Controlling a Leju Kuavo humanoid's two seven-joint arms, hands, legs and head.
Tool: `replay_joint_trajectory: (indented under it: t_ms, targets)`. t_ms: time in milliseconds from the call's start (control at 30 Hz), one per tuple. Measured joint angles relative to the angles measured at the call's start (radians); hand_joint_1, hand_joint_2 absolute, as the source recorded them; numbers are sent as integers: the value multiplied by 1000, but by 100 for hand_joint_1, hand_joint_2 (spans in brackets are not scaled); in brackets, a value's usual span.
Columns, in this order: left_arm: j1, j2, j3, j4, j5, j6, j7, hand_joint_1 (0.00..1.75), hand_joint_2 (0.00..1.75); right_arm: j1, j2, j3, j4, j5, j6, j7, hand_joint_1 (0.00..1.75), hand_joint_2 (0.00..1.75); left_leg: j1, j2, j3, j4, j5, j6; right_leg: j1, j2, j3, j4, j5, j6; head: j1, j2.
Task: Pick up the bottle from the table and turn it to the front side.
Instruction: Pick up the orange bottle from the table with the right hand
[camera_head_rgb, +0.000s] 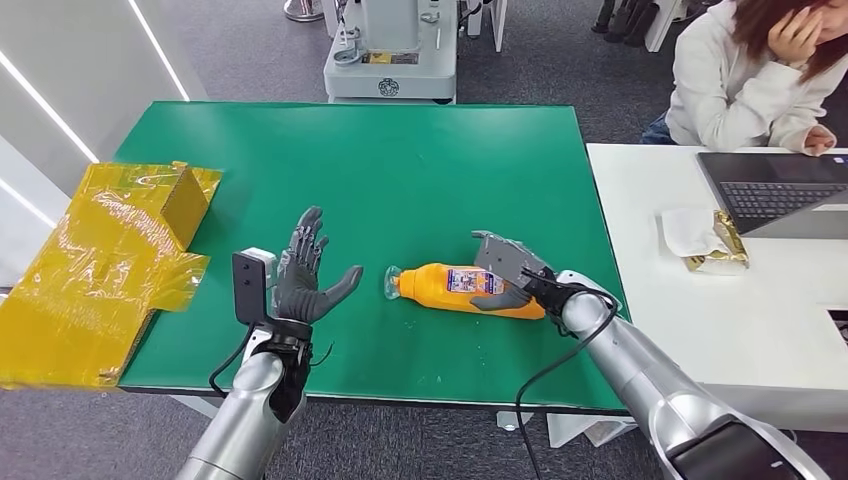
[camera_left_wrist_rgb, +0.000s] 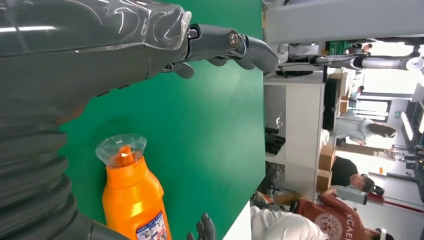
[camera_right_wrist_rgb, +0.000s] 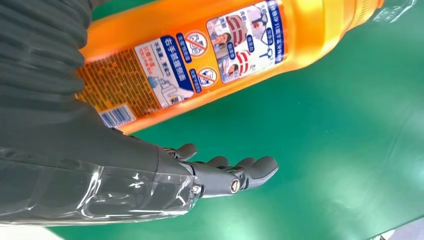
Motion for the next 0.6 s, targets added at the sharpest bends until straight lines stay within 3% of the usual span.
replay_joint_trajectory:
  t_ms: [200,400,600]
  targets:
    - [-18,0,-2,11,46,-28,2,0,175,-54,-16,102,0,134,-53,78,0,175,0,0,0,0,0,0,0,0,0,0,0,0,0,0]
    - [-22,0,-2,23,105,-85,21,0,175,-117,-70,240,6,235,50,141,0,175,0,-1,0,0,0,0,0,-1,0,0,0,0,0,0]
    - [-17,3,-1,25,121,-107,32,0,175,-129,-107,322,13,242,60,152,0,175,0,-1,-1,0,0,0,0,-1,0,0,0,0,0,0]
